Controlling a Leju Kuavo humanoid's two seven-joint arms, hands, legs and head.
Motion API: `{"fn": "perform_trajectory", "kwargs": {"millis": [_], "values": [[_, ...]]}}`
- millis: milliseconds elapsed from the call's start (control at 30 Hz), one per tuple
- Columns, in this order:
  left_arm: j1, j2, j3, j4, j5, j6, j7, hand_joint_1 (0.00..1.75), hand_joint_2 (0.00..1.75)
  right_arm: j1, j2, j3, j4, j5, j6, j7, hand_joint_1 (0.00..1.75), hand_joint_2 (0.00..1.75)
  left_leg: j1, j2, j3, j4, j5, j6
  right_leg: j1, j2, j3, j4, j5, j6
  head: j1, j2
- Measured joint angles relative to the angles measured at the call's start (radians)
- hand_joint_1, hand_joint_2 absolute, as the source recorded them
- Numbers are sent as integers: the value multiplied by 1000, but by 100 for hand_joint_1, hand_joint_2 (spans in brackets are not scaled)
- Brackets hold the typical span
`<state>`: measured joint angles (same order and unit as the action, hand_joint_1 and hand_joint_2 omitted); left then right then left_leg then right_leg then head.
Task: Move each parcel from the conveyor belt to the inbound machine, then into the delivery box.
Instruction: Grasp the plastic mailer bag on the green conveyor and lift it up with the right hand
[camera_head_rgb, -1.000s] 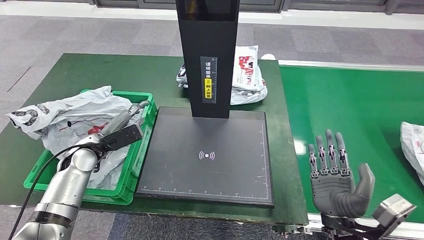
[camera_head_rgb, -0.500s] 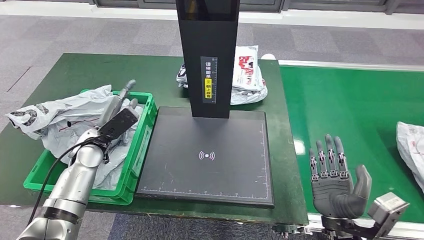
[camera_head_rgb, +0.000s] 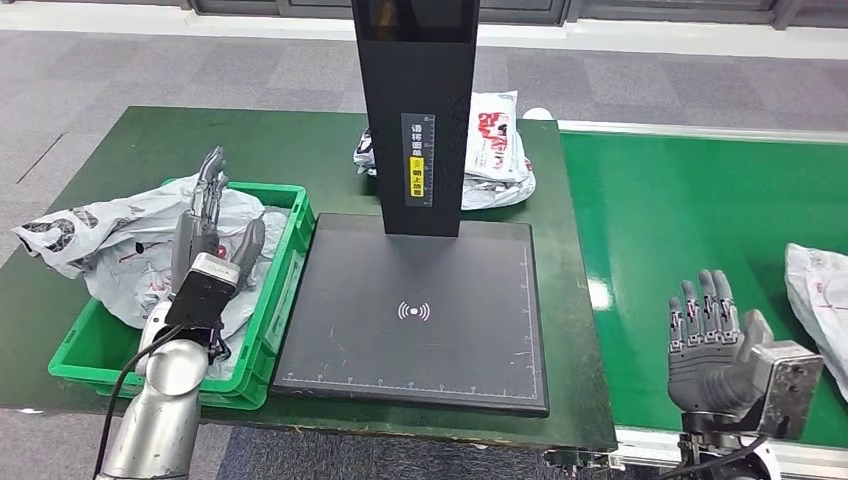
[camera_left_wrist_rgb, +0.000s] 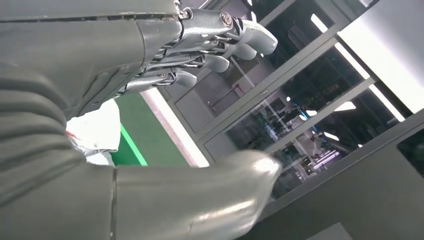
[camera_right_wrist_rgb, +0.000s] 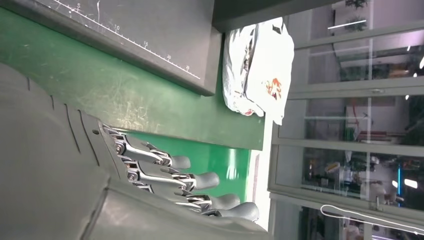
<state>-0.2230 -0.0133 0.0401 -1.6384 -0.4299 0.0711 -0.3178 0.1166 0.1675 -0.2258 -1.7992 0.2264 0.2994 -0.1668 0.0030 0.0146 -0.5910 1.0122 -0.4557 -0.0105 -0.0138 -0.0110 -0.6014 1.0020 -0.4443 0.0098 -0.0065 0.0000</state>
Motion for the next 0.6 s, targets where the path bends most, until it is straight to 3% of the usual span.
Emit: {"fn": "perform_trajectory", "kwargs": {"millis": [133,333,600], "values": [[11,-7,0,-18,10,-4,-3,0,175,-4,-3,-5,3,20,-12,13,0,175,1,0,0,0,0,0,0,0,0,1,0,0,0,0],[107,-67,-50,-67,37,-61,-2,0,175,-93,-69,-92,121,231,-93,137,0,175,-1,0,0,0,-1,2,-1,0,1,-2,0,1,0,0],[181,-128,-169,-21,93,-125,22,0,175,-259,-278,-328,507,611,-265,264,0,175,-5,-2,0,2,-2,8,-5,-3,3,-4,2,5,0,0]]}}
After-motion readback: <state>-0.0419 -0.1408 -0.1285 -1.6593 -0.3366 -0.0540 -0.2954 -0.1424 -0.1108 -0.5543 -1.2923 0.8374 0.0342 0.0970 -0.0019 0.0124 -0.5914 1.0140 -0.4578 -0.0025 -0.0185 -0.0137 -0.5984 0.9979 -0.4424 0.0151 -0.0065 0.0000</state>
